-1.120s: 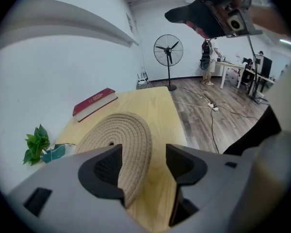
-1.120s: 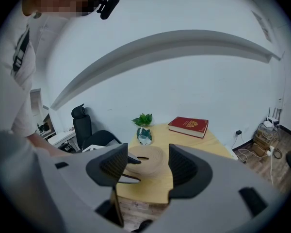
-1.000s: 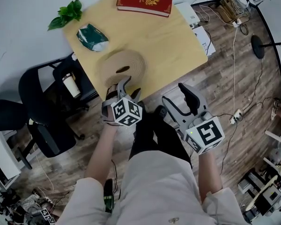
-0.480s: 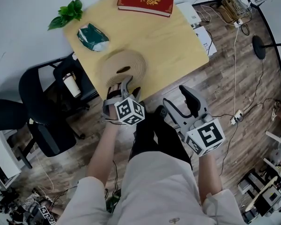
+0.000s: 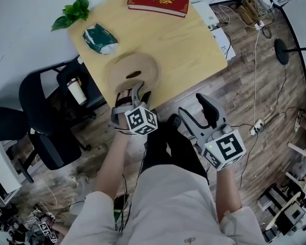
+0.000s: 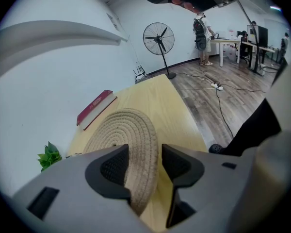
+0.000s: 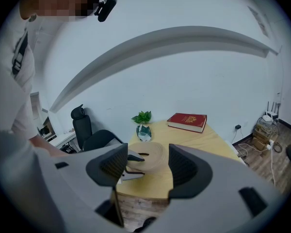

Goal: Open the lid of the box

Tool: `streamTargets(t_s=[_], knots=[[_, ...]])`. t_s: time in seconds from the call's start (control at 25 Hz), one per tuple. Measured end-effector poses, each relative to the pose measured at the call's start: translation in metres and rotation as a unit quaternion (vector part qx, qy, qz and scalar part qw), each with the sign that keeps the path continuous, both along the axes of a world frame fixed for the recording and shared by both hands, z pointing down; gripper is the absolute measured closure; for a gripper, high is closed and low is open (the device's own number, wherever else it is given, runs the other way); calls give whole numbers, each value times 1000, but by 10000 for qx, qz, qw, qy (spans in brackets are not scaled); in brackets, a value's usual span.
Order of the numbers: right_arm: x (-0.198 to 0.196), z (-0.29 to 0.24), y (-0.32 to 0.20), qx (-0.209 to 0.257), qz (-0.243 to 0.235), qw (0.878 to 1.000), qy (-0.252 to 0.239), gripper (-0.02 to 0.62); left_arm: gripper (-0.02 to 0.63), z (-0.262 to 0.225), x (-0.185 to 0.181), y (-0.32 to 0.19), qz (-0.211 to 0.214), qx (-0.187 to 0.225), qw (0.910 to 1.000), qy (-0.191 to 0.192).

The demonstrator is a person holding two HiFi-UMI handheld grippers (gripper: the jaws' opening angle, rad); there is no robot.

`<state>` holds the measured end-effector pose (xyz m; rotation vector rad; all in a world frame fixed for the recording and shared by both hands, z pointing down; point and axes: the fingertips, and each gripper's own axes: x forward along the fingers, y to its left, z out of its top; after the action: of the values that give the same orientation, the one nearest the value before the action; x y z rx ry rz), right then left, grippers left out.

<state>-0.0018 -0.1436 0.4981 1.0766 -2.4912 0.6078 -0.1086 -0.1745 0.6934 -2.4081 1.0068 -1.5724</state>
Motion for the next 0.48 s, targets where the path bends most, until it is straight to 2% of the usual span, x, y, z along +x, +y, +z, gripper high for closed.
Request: streamTargets(t_s=[0.16,0.48], knots=[[1,0,2,-13,2,10000,-9,347,420,-1,-2,-3,-31,121,9999,-43],[1,1,4,-43,8,10000,-29,347,426,-2,-2,-2,-5,112,9999,-11]])
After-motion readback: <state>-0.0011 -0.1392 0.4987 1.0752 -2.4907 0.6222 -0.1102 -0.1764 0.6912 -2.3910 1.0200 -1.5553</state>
